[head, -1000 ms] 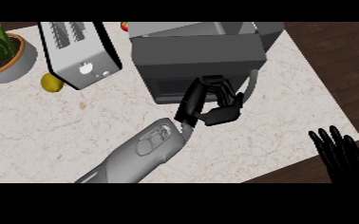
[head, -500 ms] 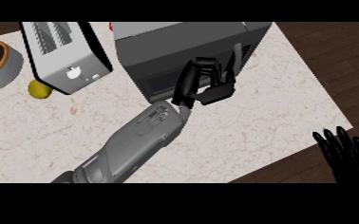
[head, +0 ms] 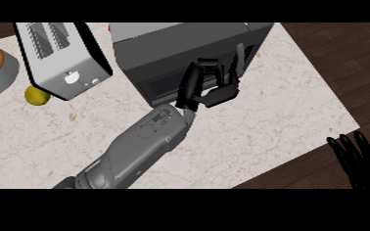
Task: Pick up the milk, place it into the microwave and close the microwave
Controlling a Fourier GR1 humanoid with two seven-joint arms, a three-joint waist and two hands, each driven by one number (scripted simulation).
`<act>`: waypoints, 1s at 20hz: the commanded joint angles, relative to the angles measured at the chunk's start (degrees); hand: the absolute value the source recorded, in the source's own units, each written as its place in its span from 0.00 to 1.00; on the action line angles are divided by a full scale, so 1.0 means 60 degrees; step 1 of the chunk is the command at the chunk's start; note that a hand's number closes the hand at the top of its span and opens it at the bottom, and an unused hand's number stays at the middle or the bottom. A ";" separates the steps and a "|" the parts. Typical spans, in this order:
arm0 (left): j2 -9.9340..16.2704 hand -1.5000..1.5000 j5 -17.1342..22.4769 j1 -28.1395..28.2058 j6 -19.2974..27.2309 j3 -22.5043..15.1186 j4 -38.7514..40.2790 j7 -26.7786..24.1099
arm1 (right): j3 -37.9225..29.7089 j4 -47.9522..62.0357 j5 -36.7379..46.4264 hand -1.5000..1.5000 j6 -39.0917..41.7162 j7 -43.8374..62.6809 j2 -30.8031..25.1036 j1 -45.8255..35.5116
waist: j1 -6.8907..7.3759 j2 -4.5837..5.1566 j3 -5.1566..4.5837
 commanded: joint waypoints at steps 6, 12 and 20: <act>-0.0020 1.00 0.0382 -0.0764 -0.0084 0.0277 0.0853 -0.0399 | -0.0242 -0.0516 -0.0360 0.00 0.0288 0.0024 -0.0341 0.0021 | -0.0296 0.0124 0.0011; -0.0020 1.00 0.0610 -0.0747 0.0002 0.0217 0.0941 -0.0643 | -0.0248 -0.0787 -0.0604 0.00 0.0322 0.0230 -0.0472 0.0199 | -0.0464 0.0174 0.0008; -0.0021 1.00 0.0849 -0.0860 0.0015 0.0156 0.1109 -0.0915 | -0.0298 -0.0991 -0.1214 0.00 0.0588 0.0437 -0.0694 0.0377 | -0.0405 0.0189 0.0023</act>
